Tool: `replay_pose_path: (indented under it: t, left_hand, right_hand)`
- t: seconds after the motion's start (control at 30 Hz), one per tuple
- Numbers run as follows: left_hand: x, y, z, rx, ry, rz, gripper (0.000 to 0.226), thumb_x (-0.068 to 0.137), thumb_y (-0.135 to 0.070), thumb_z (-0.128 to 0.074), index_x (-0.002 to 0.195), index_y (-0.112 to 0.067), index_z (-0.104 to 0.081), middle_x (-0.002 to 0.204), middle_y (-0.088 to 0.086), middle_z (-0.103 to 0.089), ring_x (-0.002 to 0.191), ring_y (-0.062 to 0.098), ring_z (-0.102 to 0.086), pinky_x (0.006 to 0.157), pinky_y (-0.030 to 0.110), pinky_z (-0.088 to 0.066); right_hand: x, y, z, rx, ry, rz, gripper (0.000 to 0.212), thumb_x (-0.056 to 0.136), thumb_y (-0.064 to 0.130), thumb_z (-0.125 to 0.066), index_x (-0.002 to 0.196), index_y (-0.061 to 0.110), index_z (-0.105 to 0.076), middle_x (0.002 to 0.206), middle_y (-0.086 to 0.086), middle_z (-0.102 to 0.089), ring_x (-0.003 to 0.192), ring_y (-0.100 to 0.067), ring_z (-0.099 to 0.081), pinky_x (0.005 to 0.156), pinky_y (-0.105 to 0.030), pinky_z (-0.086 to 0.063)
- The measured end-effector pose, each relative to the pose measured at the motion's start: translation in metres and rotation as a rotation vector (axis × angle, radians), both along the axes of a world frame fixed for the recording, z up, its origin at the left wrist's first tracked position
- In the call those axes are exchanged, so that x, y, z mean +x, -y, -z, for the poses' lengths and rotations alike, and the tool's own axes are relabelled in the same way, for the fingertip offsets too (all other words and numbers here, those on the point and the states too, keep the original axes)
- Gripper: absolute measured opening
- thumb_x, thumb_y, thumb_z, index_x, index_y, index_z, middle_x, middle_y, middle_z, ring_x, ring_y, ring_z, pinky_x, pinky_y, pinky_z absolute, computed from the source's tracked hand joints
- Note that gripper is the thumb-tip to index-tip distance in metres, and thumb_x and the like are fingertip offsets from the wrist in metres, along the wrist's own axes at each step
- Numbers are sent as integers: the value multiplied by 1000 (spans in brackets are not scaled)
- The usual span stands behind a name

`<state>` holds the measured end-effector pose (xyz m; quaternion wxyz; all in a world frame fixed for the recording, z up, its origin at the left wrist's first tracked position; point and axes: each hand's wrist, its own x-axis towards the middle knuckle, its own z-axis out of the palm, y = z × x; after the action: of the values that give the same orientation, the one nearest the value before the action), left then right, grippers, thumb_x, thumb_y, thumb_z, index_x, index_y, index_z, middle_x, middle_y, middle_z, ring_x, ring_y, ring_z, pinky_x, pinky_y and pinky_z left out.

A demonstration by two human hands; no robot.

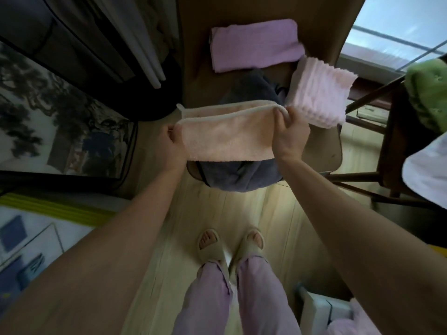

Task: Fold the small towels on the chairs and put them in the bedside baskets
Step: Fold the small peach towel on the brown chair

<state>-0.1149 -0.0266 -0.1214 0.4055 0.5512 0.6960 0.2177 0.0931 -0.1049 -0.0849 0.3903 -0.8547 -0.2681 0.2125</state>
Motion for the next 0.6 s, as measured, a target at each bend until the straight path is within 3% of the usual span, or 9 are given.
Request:
replay_pose_path:
  t: [0.17, 0.27, 0.37, 0.43, 0.5, 0.6]
  left_hand:
    - [6, -21, 16, 88, -40, -4, 29, 102, -33, -43, 112, -10, -55, 97, -3, -56, 90, 14, -55, 75, 28, -41]
    - [18, -32, 22, 112, -63, -17, 30, 102, -31, -42, 115, -8, -54, 98, -4, -54, 89, 9, -51, 73, 22, -35]
    - [29, -39, 32, 91, -122, -53, 33, 102, -31, -43, 115, -4, -58, 106, 4, -62, 95, 17, -58, 74, 15, -34]
    - [35, -42, 41, 10, -111, -93, 37, 101, -31, -47, 120, -2, -58, 117, 13, -63, 107, 25, -59, 78, 13, -33]
    - [38, -42, 44, -147, -153, -118, 40, 100, -33, -47, 124, -2, -54, 122, 15, -60, 112, 29, -57, 84, 24, -37]
    - [37, -42, 42, -246, -223, -101, 46, 101, -41, -41, 111, 1, -59, 106, 16, -64, 97, 31, -62, 75, 33, -43]
  right_hand:
    - [15, -29, 18, -38, 20, -27, 21, 100, 31, -49, 92, 14, -58, 86, -1, -59, 78, -12, -52, 69, -21, -39]
    - [24, -40, 33, -52, -12, -38, 25, 101, 27, -47, 95, 7, -59, 90, -6, -61, 82, -17, -56, 77, -30, -45]
    - [25, -39, 42, -138, -46, -98, 15, 101, 24, -47, 100, 10, -52, 97, -5, -56, 87, -16, -52, 79, -28, -41]
    - [21, -30, 44, -196, -50, -106, 20, 99, 25, -49, 114, 10, -49, 111, -5, -54, 100, -15, -51, 87, -27, -40]
    - [16, -21, 43, -230, -75, -54, 32, 99, 28, -51, 124, 9, -45, 123, -7, -51, 113, -20, -49, 94, -29, -39]
    - [13, -15, 38, -318, -169, 82, 41, 102, 35, -41, 129, 3, -44, 129, -14, -49, 120, -29, -46, 99, -37, -36]
